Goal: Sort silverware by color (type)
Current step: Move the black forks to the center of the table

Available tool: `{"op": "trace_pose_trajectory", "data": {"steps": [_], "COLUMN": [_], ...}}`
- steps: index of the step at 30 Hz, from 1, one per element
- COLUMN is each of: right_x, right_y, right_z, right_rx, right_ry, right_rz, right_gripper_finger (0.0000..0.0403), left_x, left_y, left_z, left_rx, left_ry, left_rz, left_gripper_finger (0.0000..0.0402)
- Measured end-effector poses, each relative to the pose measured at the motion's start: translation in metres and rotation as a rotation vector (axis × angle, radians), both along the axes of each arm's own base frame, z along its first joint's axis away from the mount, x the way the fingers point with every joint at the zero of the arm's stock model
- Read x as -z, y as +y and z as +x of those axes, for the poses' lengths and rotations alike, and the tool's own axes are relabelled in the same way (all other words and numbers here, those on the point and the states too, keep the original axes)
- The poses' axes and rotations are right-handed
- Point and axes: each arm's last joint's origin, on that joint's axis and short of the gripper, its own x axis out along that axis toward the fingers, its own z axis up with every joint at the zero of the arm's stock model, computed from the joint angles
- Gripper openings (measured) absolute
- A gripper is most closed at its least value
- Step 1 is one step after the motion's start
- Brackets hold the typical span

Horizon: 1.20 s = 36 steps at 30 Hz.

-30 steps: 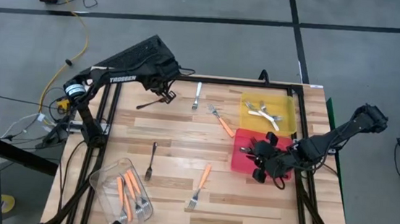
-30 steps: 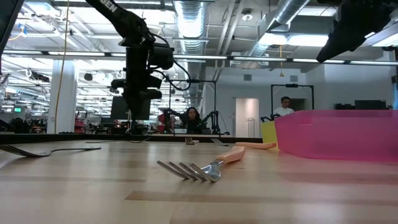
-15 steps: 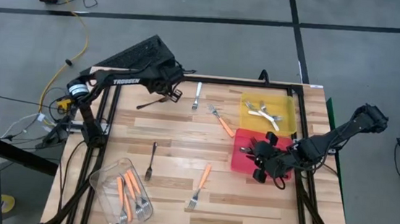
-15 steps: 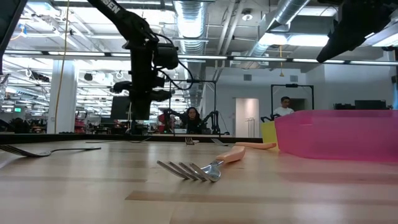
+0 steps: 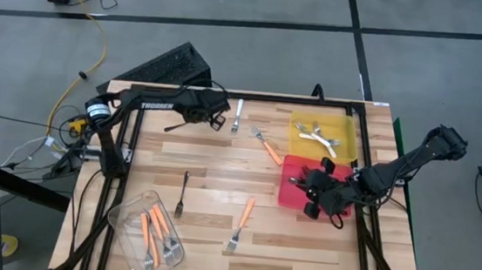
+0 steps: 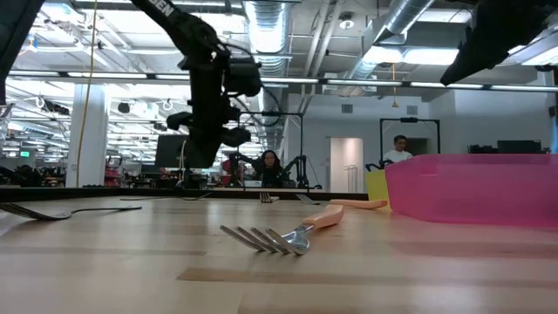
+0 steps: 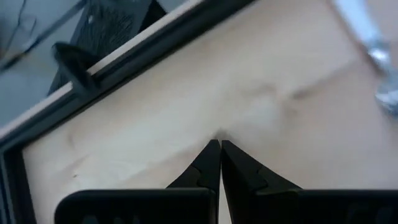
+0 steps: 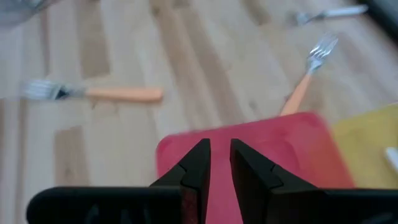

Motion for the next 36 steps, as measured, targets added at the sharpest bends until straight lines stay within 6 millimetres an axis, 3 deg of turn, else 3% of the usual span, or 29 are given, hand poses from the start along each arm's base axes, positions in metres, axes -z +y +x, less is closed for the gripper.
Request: {"op": "trace_pose_trajectory", "data": {"steps": [5,8,14,19,23,29,36], "right_x": [0.006,0.014,0.036,0.039,0.042,0.044,0.040], "right_y": [-0.003,-0.008,-0.027,-0.048,-0.066,-0.090,-0.121], "right_z": [0.026,0.055,0.113,0.159,0.200,0.249,0.289], "right_rx": [0.093,0.063,-0.027,-0.041,-0.063,-0.108,-0.204], "right_ry": [-0.085,-0.115,-0.227,-0.317,-0.301,-0.179,-0.081], "right_rz": [-0.089,-0.101,-0.098,-0.055,-0.080,-0.175,-0.176], "right_gripper_finger": [0.0087,0.0087,0.0087,0.0087,0.0087,0.0092,0.0152], "left_x": [-0.021,-0.049,-0.116,-0.153,-0.167,-0.173,-0.180], "left_y": [-0.040,-0.068,-0.119,-0.150,-0.164,-0.177,-0.185], "left_z": [0.008,0.002,-0.040,-0.084,-0.108,-0.126,-0.142], "left_rx": [0.167,0.247,0.306,0.292,0.297,0.329,0.388], "left_ry": [0.007,-0.055,-0.203,-0.361,-0.439,-0.480,-0.545], "left_rz": [-0.003,0.023,0.156,0.243,0.279,0.286,0.257], "left_gripper_finger": [0.0000,0.0000,0.0000,0.0000,0.0000,0.0000,0.0000]}}
